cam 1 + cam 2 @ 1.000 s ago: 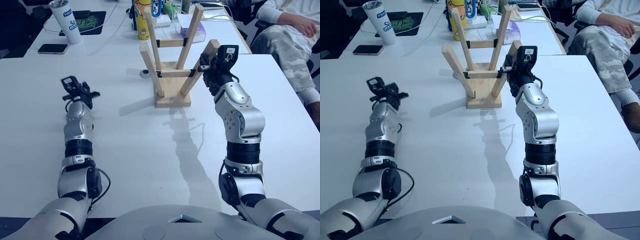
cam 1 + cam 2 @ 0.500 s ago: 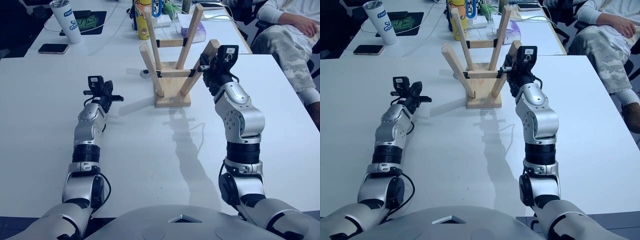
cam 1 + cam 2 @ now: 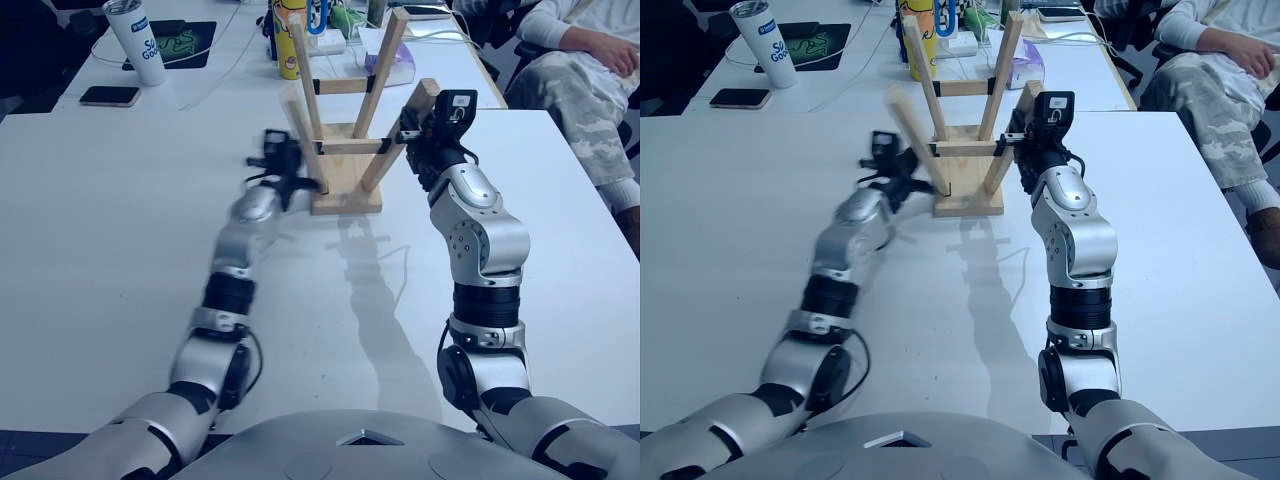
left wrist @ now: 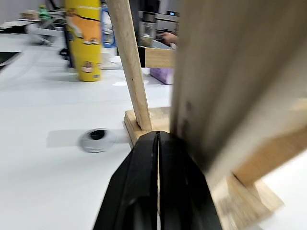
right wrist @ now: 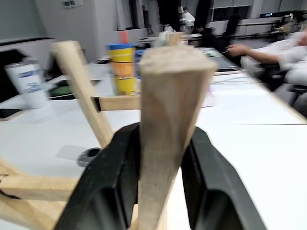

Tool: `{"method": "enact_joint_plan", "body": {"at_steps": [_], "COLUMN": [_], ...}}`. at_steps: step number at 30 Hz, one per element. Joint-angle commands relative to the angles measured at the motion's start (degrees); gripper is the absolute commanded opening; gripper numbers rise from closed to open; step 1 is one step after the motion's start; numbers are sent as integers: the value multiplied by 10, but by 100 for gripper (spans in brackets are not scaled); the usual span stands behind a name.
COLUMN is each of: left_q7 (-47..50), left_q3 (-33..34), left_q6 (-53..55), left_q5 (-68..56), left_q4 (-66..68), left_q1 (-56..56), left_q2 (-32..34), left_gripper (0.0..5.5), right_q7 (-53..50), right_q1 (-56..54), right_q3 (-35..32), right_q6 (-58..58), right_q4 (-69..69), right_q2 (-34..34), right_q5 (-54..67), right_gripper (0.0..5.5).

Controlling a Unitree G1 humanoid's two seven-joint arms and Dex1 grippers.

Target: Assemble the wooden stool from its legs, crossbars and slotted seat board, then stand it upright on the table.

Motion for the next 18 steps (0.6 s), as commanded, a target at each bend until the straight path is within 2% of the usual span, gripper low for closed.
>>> {"method": "enact_joint_plan", "body": {"at_steps": [1, 8, 14, 18], "left_q7": [-44, -22, 9, 67], "left_q3": [-60, -16, 26, 73], "left_q6": [17, 15, 21, 27], "left_q5": [-13, 13, 15, 39], "left_q4": [-11, 20, 13, 28], "left_q1": [-36, 9, 36, 43], "left_q2": [-71, -8, 16, 67], "left_gripper": [0, 0, 0, 0], "right_q7": [16, 18, 19, 21], "right_q1": [21, 29, 28, 27], "right_q3": [34, 33, 25, 15], "right_q6": [45, 48, 53, 59], "right_q4": [28, 25, 30, 34], "right_q2": [19, 18, 18, 17], "right_q5": [2, 0, 3, 7], "right_gripper": [105, 105, 105, 105]}}
